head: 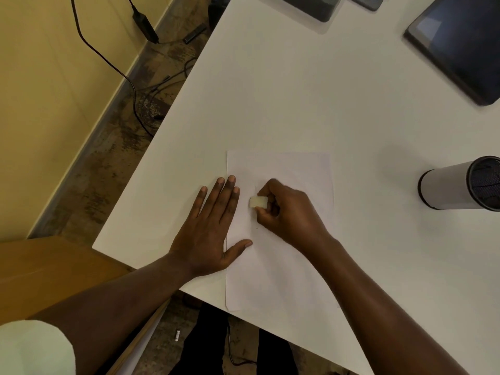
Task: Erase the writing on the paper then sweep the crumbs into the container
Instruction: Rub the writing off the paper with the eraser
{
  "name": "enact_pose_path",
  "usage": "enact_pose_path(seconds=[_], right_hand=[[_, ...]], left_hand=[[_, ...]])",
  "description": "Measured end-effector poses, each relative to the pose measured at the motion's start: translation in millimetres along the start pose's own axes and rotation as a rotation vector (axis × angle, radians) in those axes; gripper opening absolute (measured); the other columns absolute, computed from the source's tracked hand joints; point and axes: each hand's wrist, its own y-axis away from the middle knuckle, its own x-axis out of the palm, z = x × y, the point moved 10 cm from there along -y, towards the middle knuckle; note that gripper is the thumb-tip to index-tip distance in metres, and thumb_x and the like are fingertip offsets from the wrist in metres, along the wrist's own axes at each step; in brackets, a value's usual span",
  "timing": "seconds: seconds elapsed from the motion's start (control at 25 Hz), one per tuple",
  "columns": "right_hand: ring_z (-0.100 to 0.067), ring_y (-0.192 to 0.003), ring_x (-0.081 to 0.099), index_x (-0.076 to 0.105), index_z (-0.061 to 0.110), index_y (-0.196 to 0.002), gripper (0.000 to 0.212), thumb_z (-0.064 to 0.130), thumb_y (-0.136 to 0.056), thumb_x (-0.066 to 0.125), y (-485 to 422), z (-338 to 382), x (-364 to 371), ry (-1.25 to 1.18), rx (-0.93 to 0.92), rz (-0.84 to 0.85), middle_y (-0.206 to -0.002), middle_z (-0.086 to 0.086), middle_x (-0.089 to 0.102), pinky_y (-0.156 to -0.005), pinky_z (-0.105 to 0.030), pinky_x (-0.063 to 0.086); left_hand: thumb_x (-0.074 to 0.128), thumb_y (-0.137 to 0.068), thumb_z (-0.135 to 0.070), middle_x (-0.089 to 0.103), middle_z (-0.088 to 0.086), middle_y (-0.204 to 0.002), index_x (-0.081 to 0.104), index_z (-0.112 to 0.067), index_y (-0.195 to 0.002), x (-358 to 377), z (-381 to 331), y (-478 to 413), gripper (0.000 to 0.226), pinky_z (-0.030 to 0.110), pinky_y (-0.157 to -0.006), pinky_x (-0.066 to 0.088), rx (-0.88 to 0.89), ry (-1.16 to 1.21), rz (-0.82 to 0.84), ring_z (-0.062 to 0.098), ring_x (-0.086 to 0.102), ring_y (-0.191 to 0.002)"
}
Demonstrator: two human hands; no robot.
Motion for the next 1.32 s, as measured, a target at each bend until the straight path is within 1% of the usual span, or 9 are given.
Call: enact_pose_path(seconds=[0.12, 0.28, 0.4, 0.48, 0.64, 0.8, 1.0, 1.16, 1.32], right_hand=[[-0.013, -0.065, 0.057, 0.059, 0.015, -0.099, 0.016, 0.021, -0.089, 0.071, -7, -5, -10, 0.005, 0.008, -0.063, -0.079, 0.001, 0.062, -0.06, -0.03, 0.053], [-0.014, -0.067, 0.056, 0.059, 0.016, -0.099, 0.014, 0.02, -0.09, 0.07, 22, 18, 19, 0.002, -0.119, 0.118, -0.079, 0.002, 0.06, -0.061, -0.031, 0.052], [-0.013, -0.066, 0.057, 0.059, 0.017, -0.099, 0.016, 0.022, -0.089, 0.071, -4, -6, -9, 0.022, -0.004, -0.051, -0.078, 0.003, 0.06, -0.06, -0.025, 0.049], [-0.012, -0.065, 0.056, 0.059, 0.017, -0.102, 0.019, 0.022, -0.088, 0.071, -8, -10, -13, 0.026, 0.028, -0.078, -0.077, 0.005, 0.06, -0.059, -0.023, 0.047], [-0.01, -0.064, 0.053, 0.061, 0.017, -0.106, 0.02, 0.021, -0.089, 0.07, 16, 14, 19, 0.027, -0.116, 0.155, -0.078, 0.006, 0.057, -0.058, -0.019, 0.042], [-0.013, -0.063, 0.054, 0.059, 0.017, -0.102, 0.017, 0.023, -0.089, 0.069, -20, -4, -16, 0.07, -0.026, -0.017, -0.076, 0.003, 0.058, -0.056, -0.022, 0.042], [-0.013, -0.062, 0.056, 0.062, 0.019, -0.104, 0.021, 0.02, -0.085, 0.072, -5, 7, 10, 0.055, -0.113, 0.223, -0.074, 0.002, 0.06, -0.058, -0.031, 0.05], [-0.014, -0.061, 0.053, 0.061, 0.019, -0.102, 0.02, 0.02, -0.085, 0.07, -31, -4, -19, 0.073, -0.068, 0.068, -0.072, 0.004, 0.057, -0.058, -0.031, 0.046], [-0.014, -0.063, 0.054, 0.062, 0.024, -0.097, 0.021, 0.02, -0.079, 0.072, -16, -1, 0, 0.083, -0.154, 0.347, -0.071, 0.006, 0.057, -0.059, -0.031, 0.046]], left_hand=[[0.027, -0.1, -0.075, 0.001, 0.02, -0.177, 0.008, -0.001, -0.167, 0, 0, 0, 0.102, 0.059, -0.132, 0.017, 0.003, -0.008, 0.004, 0.035, 0.001, -0.165], [0.029, -0.1, -0.074, 0.002, 0.02, -0.177, 0.009, -0.001, -0.167, -1, -1, 0, 0.101, 0.059, -0.131, 0.017, 0.007, -0.016, 0.001, 0.036, 0.001, -0.165], [0.031, -0.099, -0.074, 0.002, 0.02, -0.177, 0.008, -0.001, -0.167, -1, -1, 0, 0.102, 0.058, -0.132, 0.016, 0.002, -0.022, 0.001, 0.035, 0.001, -0.165], [0.03, -0.099, -0.074, 0.001, 0.019, -0.177, 0.008, -0.001, -0.167, 0, -1, 0, 0.102, 0.057, -0.132, 0.015, 0.002, -0.022, 0.003, 0.035, 0.001, -0.165], [0.03, -0.099, -0.074, 0.001, 0.02, -0.177, 0.008, -0.001, -0.167, 0, 0, -1, 0.102, 0.058, -0.132, 0.015, 0.001, -0.035, 0.001, 0.035, 0.0, -0.165], [0.027, -0.099, -0.075, 0.001, 0.02, -0.177, 0.007, -0.001, -0.167, 1, 0, 0, 0.102, 0.058, -0.132, 0.016, -0.003, -0.038, 0.004, 0.036, 0.001, -0.165], [0.032, -0.098, -0.073, 0.002, 0.021, -0.177, 0.009, 0.0, -0.166, 1, -1, 0, 0.103, 0.059, -0.131, 0.017, 0.0, -0.035, 0.004, 0.036, 0.002, -0.165], [0.029, -0.099, -0.074, 0.002, 0.021, -0.177, 0.009, 0.0, -0.166, 1, 0, 0, 0.103, 0.058, -0.132, 0.015, -0.003, -0.04, 0.003, 0.036, 0.002, -0.165], [0.031, -0.099, -0.074, 0.002, 0.021, -0.177, 0.009, 0.0, -0.166, 0, -2, 0, 0.103, 0.058, -0.132, 0.016, 0.002, -0.038, 0.005, 0.036, 0.002, -0.165]])
